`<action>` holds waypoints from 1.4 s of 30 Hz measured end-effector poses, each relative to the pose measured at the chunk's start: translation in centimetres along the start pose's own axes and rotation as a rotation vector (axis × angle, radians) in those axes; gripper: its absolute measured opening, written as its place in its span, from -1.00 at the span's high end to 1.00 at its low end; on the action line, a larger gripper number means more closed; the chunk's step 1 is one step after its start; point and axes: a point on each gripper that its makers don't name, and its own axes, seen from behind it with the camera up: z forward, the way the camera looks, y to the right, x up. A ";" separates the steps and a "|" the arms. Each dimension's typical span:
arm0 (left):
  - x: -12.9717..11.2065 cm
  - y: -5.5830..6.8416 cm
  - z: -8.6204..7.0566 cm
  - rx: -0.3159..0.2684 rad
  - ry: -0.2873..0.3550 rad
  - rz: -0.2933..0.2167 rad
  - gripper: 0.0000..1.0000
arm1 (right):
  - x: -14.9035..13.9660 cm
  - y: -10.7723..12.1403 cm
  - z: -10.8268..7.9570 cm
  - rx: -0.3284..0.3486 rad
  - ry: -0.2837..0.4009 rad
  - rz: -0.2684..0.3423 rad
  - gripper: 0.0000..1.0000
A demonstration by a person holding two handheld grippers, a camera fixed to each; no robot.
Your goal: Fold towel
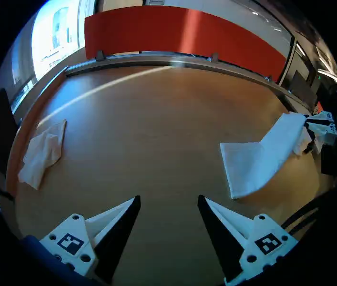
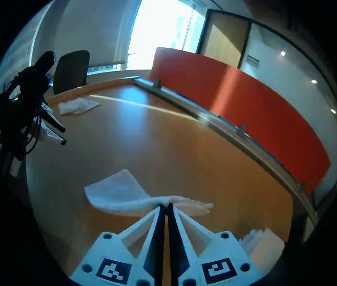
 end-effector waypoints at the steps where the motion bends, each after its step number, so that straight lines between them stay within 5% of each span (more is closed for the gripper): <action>1: 0.0 0.0 0.0 0.000 0.000 0.000 -0.78 | 0.0 0.0 0.0 0.001 0.000 0.000 0.90; 17: 0.6 0.8 -0.3 -0.009 0.014 0.002 -0.78 | 0.6 -2.4 1.6 0.057 0.003 -0.047 0.90; 42: 0.9 -0.2 -1.8 0.013 0.048 -0.027 -0.77 | 1.1 -9.5 5.3 0.220 -0.016 -0.110 0.90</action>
